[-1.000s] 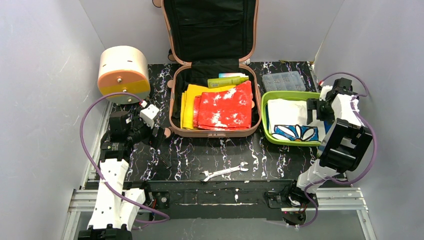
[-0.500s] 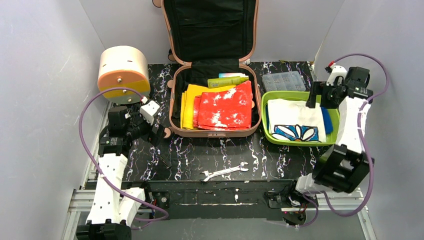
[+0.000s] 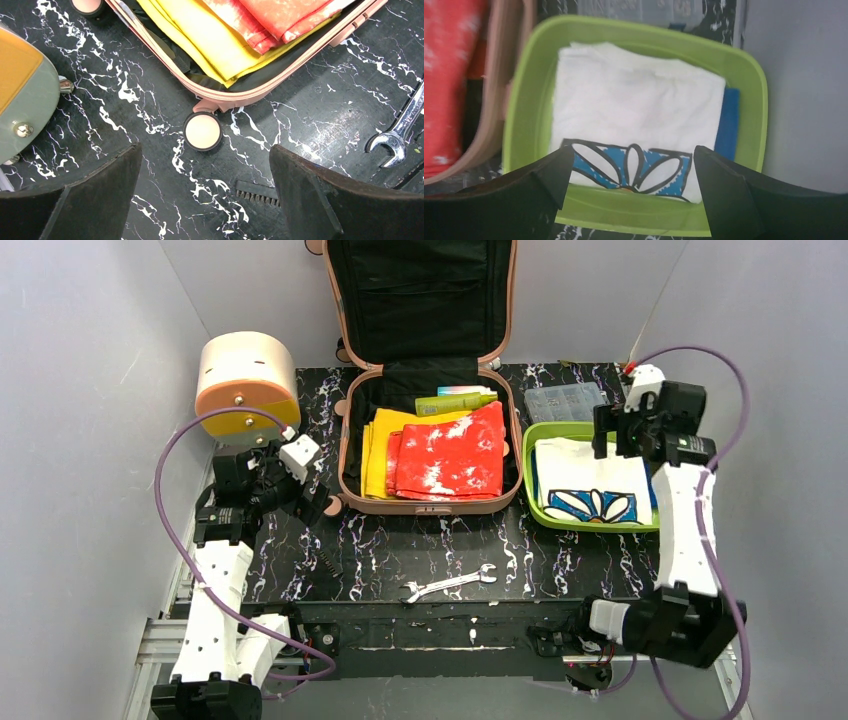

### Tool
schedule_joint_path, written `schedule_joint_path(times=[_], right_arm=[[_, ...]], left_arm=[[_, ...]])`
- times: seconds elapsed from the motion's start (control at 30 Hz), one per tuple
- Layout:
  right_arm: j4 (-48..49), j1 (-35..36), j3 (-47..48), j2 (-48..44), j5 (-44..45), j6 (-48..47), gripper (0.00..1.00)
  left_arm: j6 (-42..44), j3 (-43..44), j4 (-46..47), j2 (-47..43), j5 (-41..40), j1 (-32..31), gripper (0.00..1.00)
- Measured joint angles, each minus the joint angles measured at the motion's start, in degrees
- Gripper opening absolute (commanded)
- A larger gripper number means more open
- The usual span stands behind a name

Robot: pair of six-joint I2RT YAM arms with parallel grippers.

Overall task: Open, take out, and arrange the luggage
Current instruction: Pick up the clothes from the opened luggage.

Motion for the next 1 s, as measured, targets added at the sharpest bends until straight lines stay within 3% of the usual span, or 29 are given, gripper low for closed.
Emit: schedule_joint_path(times=[0.17, 0.23, 0.4, 0.5, 0.7, 1.0], right_arm=[[4.22, -0.11, 1.27, -4.79, -10.56, 4.61, 0.98], [6.05, 3.45, 1.99, -2.73, -13.75, 7.43, 0.99], [8.74, 20.41, 2.32, 2.78, -16.11, 15.45, 0.98], [10.01, 24.17, 3.34, 7.19, -17.77, 18.84, 0.98], [12.52, 24.79, 3.52, 15.54, -15.52, 23.91, 0.95], [16.81, 24.85, 2.19, 16.92, -13.66, 28.65, 0.9]], left_arm=[[-0.04, -1.16, 0.17, -0.52, -0.09, 0.0, 0.98], [0.0, -1.68, -0.07, -1.14, -0.31, 0.0, 0.98], [0.37, -2.95, -0.94, -3.02, -1.14, 0.0, 0.98], [0.42, -5.53, -0.96, -4.9, -0.42, 0.24, 0.98], [0.85, -8.07, -1.86, -6.27, 0.72, 1.68, 0.98], [1.01, -8.07, -1.79, -6.1, 3.32, 3.74, 0.98]])
